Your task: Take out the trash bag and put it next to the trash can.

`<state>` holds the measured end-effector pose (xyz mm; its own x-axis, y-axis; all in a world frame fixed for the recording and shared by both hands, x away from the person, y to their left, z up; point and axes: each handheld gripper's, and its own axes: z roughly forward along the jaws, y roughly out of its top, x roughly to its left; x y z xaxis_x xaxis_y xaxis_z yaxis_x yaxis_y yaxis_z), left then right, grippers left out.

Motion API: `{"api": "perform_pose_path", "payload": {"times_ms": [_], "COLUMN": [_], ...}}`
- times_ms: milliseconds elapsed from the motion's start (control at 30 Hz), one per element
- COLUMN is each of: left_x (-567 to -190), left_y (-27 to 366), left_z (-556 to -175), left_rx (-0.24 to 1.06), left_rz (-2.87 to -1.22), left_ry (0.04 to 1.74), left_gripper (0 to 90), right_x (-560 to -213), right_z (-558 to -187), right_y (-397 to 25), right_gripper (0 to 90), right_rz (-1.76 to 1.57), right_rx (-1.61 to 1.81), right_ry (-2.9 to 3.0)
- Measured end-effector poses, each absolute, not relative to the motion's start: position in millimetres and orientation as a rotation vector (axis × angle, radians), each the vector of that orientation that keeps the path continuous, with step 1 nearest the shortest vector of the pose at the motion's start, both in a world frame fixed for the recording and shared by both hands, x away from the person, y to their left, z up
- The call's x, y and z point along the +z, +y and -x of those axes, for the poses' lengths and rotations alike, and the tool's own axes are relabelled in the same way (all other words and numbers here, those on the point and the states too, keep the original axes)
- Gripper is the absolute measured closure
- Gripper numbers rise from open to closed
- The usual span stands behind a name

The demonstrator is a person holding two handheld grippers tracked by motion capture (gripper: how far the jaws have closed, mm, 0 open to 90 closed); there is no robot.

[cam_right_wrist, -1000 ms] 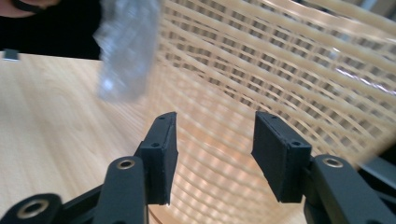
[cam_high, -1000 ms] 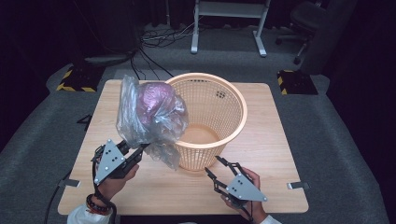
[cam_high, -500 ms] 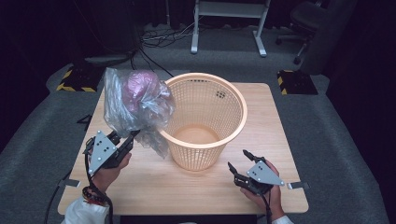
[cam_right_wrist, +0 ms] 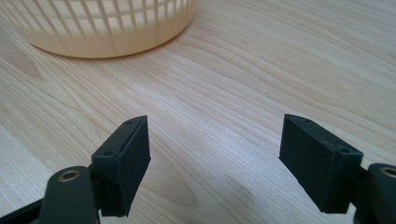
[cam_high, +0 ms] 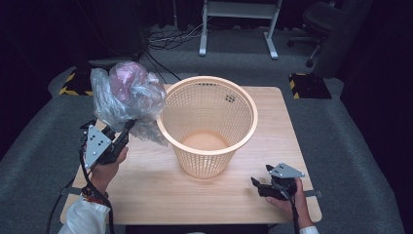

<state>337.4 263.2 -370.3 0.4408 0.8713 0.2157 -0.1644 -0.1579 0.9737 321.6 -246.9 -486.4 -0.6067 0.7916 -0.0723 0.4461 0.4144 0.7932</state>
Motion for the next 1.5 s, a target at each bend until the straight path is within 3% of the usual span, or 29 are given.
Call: {"api": "perform_pose_path", "payload": {"times_ms": [567,1500], "left_x": [-388,-432], "left_y": [284,283], "left_z": [-374,-418], "left_rx": [1.000,0.786], "left_rz": [-1.482,-1.675], "left_ry": [0.820,1.027], "left_gripper": [84.6,80.7], "right_x": [-496,-505], "right_z": [-327,-332], "right_y": [-255,-252], "right_gripper": [24.4,25.5], "right_rz": [-1.108,-1.131], "right_rx": [1.035,1.029], "right_ry": [2.247,2.293]}}
